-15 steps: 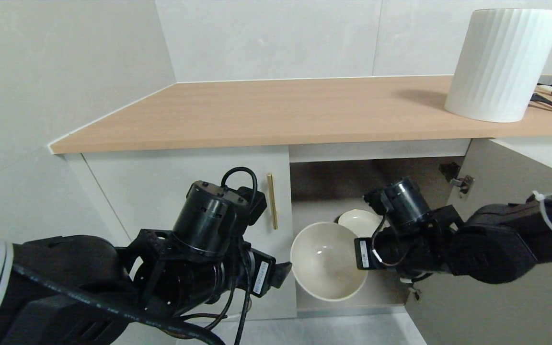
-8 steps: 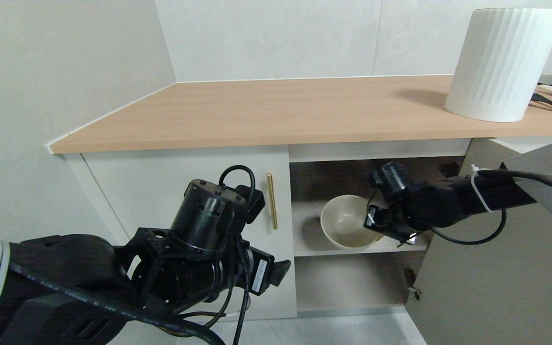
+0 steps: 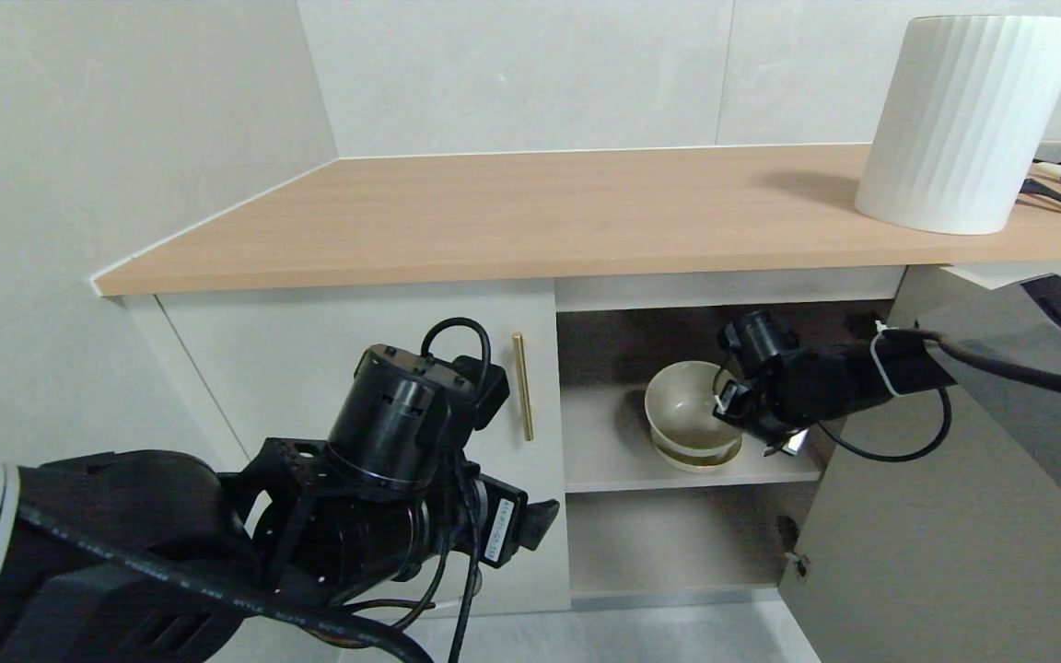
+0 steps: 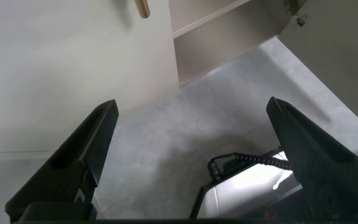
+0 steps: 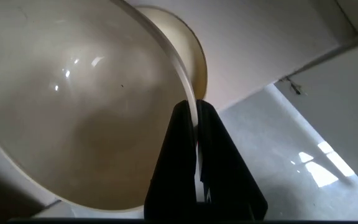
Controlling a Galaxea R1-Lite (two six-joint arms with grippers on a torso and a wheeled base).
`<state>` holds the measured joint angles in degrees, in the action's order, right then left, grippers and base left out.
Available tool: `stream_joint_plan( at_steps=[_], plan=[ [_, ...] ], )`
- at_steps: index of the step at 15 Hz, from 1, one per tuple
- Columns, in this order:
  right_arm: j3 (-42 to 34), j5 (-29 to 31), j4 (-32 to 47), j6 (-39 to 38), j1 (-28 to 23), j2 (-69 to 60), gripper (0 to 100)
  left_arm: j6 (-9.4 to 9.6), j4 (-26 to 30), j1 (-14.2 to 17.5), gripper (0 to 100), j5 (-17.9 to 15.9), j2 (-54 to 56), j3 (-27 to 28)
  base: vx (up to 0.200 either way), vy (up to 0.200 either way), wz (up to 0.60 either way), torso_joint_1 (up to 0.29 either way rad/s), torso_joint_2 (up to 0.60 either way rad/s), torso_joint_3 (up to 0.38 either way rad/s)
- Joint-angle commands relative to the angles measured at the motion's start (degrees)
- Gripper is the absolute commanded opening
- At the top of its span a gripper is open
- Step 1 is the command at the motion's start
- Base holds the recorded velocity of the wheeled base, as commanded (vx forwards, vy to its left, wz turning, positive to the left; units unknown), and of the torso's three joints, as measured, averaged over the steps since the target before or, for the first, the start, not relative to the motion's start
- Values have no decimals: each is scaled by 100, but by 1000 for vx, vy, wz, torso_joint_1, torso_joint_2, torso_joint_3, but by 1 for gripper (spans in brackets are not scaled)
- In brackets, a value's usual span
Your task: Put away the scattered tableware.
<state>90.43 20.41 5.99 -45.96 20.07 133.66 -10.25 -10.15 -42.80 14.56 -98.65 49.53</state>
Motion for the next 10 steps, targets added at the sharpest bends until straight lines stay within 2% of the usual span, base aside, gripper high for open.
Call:
stream_joint_plan(
  at_steps=[1, 10],
  plan=[
    [115, 7, -1, -1, -20, 222, 0, -3, -4, 0, 100, 3, 12, 4, 0, 0, 0, 0, 0, 0],
    [405, 16, 8, 17, -20, 459, 0, -12, -4, 44, 100, 3, 12, 4, 0, 0, 0, 0, 0, 0]
  ],
)
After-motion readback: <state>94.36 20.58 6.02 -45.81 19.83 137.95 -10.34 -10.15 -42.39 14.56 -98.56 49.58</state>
